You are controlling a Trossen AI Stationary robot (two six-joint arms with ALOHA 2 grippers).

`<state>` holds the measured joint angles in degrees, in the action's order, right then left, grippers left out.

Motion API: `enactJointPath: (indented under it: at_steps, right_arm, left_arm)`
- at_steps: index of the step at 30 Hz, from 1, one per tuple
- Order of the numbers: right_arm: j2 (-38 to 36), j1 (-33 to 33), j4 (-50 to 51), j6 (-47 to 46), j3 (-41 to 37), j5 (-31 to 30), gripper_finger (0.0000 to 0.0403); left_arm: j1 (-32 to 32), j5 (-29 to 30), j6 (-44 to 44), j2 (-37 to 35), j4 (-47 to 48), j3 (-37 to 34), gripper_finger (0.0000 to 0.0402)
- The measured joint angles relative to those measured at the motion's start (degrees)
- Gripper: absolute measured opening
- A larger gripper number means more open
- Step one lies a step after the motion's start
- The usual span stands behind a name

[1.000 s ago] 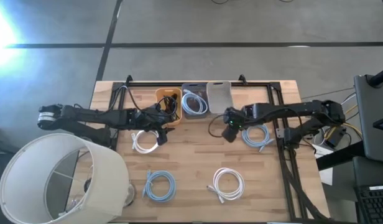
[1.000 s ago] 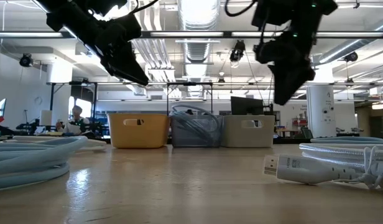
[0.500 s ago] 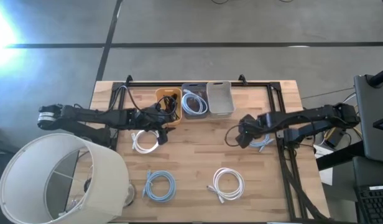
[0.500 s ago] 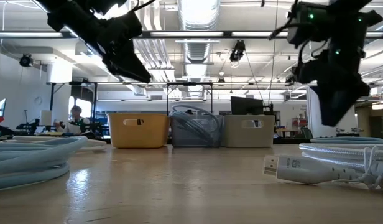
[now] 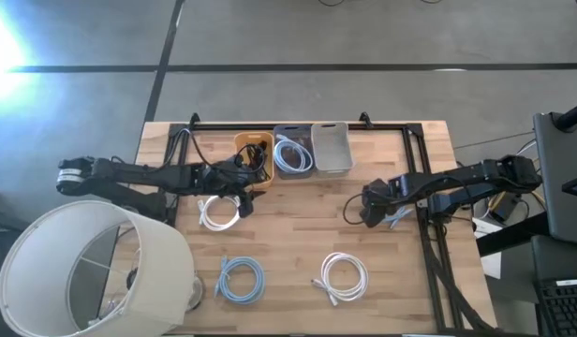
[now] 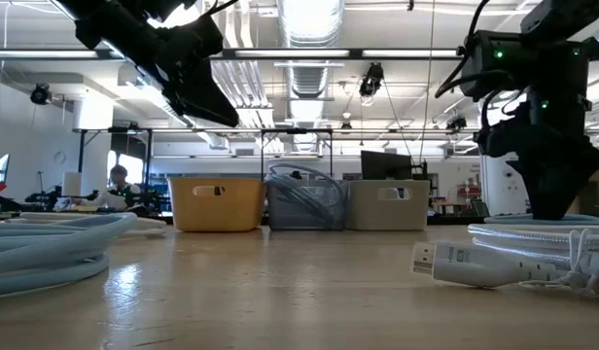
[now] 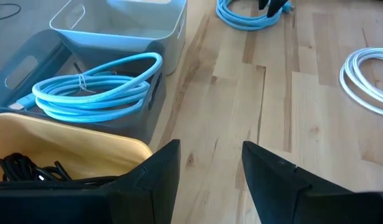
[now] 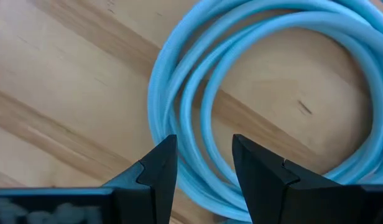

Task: Pick & Place USB Port
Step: Put the top blue hdmi cable into the black bin

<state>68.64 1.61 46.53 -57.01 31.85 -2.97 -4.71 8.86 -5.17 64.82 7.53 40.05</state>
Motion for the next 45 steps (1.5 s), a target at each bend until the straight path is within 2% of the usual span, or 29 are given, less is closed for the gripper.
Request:
enactJointPath:
  at_steps: [14,17,25,31,45]
  right_arm:
    - [0.0,0.0,-0.7,4.0,3.7,0.5,0.0147]
    - [0.1,0.0,-0.7,4.1,3.8,2.1,0.0151]
    - [0.1,0.0,-1.6,2.8,1.4,3.2,0.0153]
    - [0.1,0.0,-7.0,2.8,-1.4,3.2,0.0153]
    - [0.2,0.0,-14.2,9.0,-5.2,1.3,0.0135]
  left_arm:
    - [0.0,0.0,0.0,0.0,0.0,0.0,0.0177]
    - [0.0,0.0,0.0,0.0,0.0,0.0,0.0177]
    - [0.0,0.0,0.0,0.0,0.0,0.0,0.0177]
    - [0.0,0.0,0.0,0.0,0.0,0.0,0.0177]
    - [0.0,0.0,0.0,0.0,-0.1,0.0,0.0177]
